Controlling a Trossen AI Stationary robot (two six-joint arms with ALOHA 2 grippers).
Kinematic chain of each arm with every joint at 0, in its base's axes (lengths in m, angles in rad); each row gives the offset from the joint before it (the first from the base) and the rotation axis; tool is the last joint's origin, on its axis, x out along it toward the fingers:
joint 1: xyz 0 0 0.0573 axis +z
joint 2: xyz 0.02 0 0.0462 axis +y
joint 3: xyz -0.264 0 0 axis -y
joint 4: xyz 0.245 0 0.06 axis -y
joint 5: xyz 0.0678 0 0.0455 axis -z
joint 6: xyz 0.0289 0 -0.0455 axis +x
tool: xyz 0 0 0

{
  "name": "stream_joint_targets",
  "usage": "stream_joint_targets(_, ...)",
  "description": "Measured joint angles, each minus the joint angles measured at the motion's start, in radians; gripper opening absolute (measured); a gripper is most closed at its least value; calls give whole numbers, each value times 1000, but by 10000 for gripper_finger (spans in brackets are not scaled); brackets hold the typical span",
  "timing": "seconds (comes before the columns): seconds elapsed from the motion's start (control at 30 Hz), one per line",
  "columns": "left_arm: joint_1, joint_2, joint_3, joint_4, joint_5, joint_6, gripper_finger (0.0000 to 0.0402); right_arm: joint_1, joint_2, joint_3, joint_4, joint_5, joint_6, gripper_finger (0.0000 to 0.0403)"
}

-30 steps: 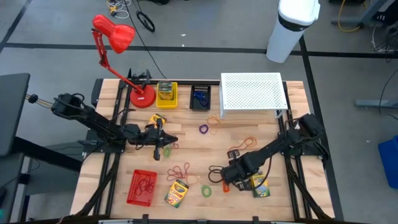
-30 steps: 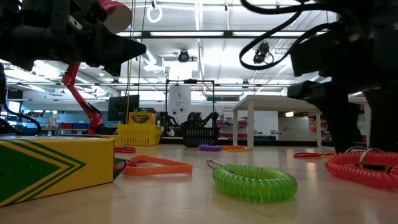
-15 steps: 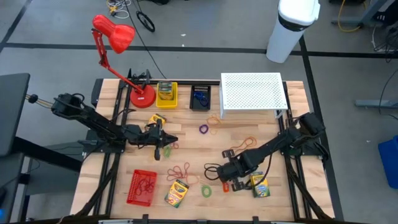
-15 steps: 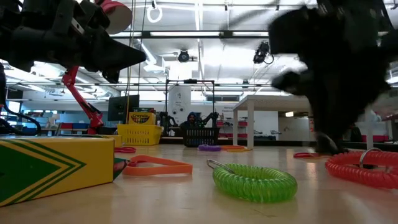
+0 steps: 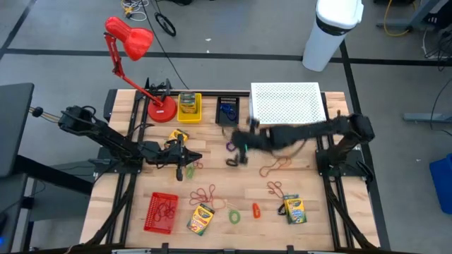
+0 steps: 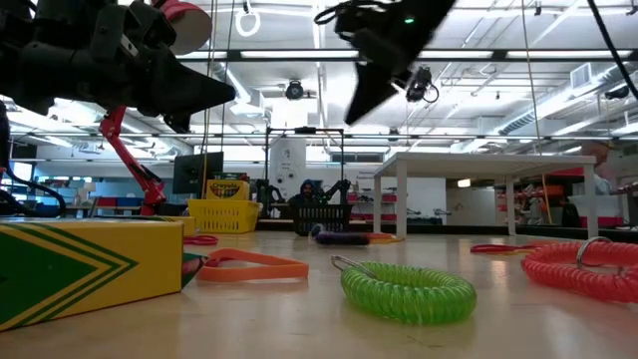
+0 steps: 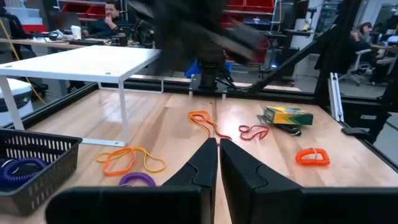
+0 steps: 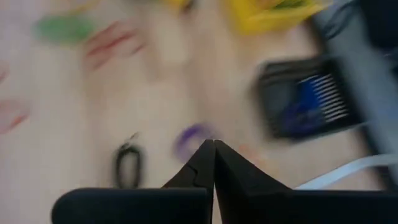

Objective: Pick & Place Office Desk Supplies
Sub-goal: Put the black spiral keychain into the black bin

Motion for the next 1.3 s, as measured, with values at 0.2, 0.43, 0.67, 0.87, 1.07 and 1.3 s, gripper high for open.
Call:
stream_joint_targets(0.2, 0, 0, 0, 1, -51, 63, 16, -205, 68, 184, 43, -116, -139, 6)
stream_joint_targets(0.43, -2, 0, 0, 0, -77, 42, 13, -78, 101, 113, 48, -218, -31, 4)
stream_joint_targets(0.67, -2, 0, 0, 5, -74, 43, 13, 101, 101, -229, 566, -89, 156, 4)
stream_joint_targets(0.87, -2, 0, 0, 3, -74, 43, 14, 37, 99, -488, 974, -25, 148, 4)
stream_joint_targets(1.07, -2, 0, 0, 2, -74, 45, 14, -53, 76, -612, 1101, -264, 0, 6)
stream_joint_targets(1.3, -2, 0, 0, 0, -73, 45, 14, -105, 45, -762, 1493, -333, -200, 4)
